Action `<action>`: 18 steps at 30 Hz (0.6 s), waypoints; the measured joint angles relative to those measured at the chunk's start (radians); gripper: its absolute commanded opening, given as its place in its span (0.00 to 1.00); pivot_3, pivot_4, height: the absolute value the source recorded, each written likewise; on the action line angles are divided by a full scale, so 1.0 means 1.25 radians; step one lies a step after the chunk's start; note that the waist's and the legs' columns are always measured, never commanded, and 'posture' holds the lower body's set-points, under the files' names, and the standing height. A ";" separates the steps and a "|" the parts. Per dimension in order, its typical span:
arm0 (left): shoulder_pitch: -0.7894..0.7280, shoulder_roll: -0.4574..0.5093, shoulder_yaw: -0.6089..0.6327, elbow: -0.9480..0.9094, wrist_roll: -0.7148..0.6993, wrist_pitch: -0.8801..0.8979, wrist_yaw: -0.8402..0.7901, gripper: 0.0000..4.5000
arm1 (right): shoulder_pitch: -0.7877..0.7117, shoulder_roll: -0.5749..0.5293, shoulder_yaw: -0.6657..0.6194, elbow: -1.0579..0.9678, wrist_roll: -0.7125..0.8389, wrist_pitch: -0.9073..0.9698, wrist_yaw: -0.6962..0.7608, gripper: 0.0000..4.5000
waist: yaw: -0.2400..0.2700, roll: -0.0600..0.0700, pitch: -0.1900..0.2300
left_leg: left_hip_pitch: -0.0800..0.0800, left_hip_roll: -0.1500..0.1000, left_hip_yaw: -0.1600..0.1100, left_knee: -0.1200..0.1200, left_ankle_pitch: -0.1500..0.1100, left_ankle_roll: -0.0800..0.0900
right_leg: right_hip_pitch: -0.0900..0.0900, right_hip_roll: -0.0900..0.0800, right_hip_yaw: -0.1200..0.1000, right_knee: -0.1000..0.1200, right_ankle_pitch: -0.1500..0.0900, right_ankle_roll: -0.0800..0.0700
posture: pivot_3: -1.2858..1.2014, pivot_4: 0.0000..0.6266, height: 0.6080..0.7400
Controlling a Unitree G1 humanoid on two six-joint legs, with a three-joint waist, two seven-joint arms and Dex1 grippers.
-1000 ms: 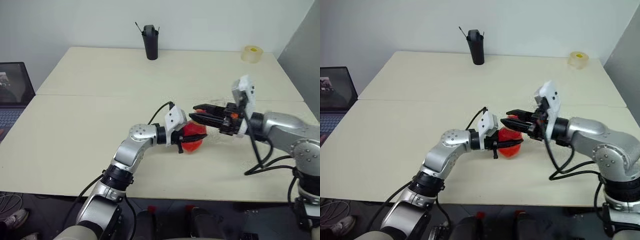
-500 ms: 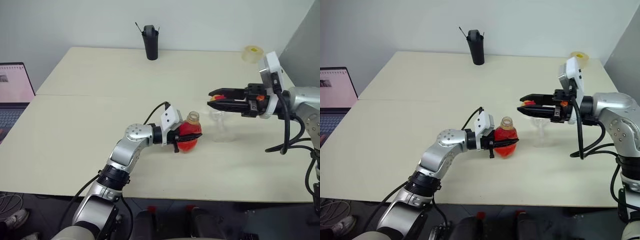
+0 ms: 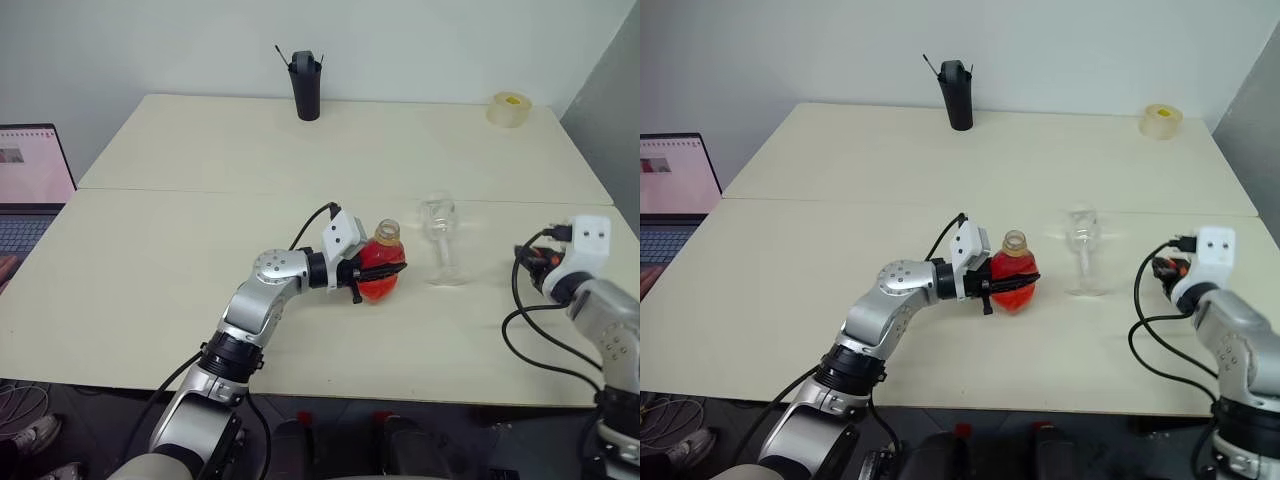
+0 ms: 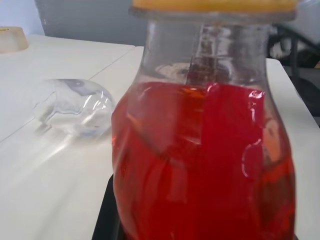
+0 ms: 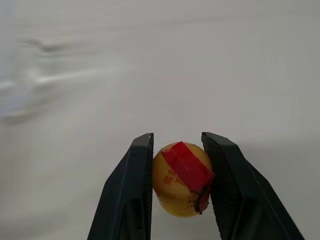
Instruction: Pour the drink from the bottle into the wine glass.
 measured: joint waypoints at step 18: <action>-0.028 -0.004 0.031 0.083 0.018 -0.044 0.049 0.22 | -0.010 -0.202 0.111 -0.181 -0.041 0.065 0.135 1.00 | -0.008 0.001 -0.001 | 0.002 -0.001 0.001 -0.001 -0.001 0.002 | 0.001 0.002 0.001 0.000 0.000 0.000 | 0.52 0.24 1.00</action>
